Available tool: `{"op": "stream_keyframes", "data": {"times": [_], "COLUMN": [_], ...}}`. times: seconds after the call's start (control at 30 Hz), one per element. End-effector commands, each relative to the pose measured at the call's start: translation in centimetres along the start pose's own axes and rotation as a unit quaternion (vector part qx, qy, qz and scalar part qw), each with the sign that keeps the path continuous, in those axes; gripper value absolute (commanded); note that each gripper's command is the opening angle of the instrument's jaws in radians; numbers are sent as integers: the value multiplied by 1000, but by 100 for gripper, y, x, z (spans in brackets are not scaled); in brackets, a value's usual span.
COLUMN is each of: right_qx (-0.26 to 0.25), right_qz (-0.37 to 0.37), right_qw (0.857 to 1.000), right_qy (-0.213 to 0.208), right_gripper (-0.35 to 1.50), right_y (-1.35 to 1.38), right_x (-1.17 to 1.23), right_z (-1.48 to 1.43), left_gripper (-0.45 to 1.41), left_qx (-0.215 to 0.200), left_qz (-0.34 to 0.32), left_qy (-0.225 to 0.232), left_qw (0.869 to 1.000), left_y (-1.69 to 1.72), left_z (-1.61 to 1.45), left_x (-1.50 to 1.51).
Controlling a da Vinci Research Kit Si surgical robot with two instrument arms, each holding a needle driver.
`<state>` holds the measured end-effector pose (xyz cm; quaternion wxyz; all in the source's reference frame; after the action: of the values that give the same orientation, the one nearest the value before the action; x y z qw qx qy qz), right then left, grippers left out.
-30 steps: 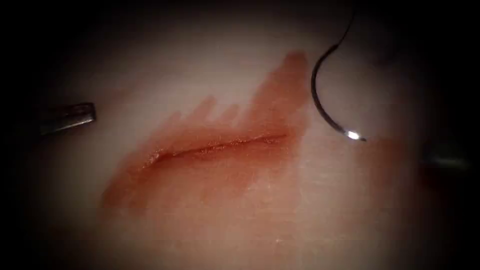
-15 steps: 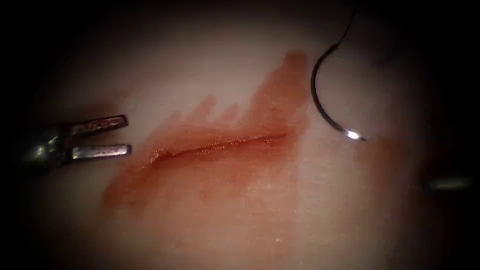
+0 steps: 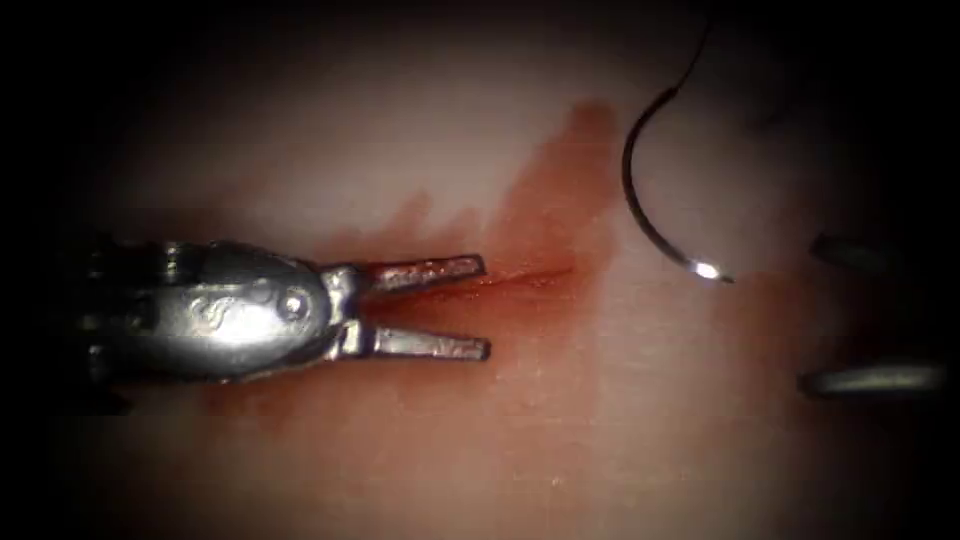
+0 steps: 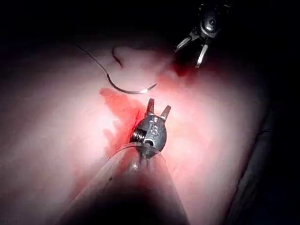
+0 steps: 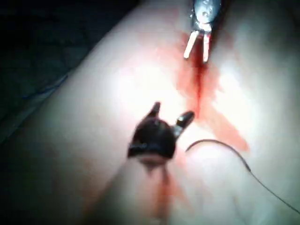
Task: Wound Closure
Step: Pick up the needle with the left gripper.
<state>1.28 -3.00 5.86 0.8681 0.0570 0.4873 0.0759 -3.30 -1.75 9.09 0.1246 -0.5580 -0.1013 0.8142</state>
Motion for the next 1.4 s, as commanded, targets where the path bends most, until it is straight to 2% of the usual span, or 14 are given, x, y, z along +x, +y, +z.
{"op": "stream_keyframes", "data": {"times": [0.03, 0.1, 0.2, 0.23, 0.33, 0.43, 0.67, 0.83, 1.17, 1.3, 1.37, 1.4], "right_qx": [2, 2, 2, 3, 7, 7, 7, 7, 7, 7, 7, 7], "right_qz": [1, 4, 5, 5, 4, 4, 4, 4, 4, 4, 4, 4], "right_qw": [1000, 1000, 1000, 1000, 1000, 1000, 1000, 1000, 1000, 1000, 1000, 1000], "right_qy": [1, 2, 3, 2, -1, -1, -1, -1, -1, -1, -1, -1], "right_gripper": [78, 78, 78, 78, 78, 78, 78, 78, 78, 78, 76, 76], "right_y": [-6, -7, -8, -9, -9, -9, -9, -8, -8, -8, -8, -8], "right_x": [-1, 0, 2, 3, 2, 1, 1, 1, 0, 0, 0, 0], "right_z": [6, 5, 4, 4, 2, 0, 0, 0, -1, -1, -1, -1], "left_gripper": [37, 36, 32, 34, 47, 56, 57, 57, 54, 39, 2, -6], "left_qx": [-3, -14, -21, -29, -39, -45, -73, -82, -128, -135, -133, -129], "left_qz": [1, 7, 9, 9, 9, 12, 23, 26, 41, 41, 45, 46], "left_qy": [-2, -15, -32, -61, -78, -78, -119, -128, -197, -213, -221, -226], "left_qw": [1000, 1000, 999, 998, 996, 996, 990, 988, 971, 967, 965, 964], "left_y": [0, -6, -10, -18, -33, -43, -60, -65, -65, -66, -70, -71], "left_z": [15, 42, 56, 72, 90, 100, 118, 129, 152, 157, 157, 157], "left_x": [-4, -6, -9, -9, -7, -6, -18, -22, -44, -57, -59, -59]}}
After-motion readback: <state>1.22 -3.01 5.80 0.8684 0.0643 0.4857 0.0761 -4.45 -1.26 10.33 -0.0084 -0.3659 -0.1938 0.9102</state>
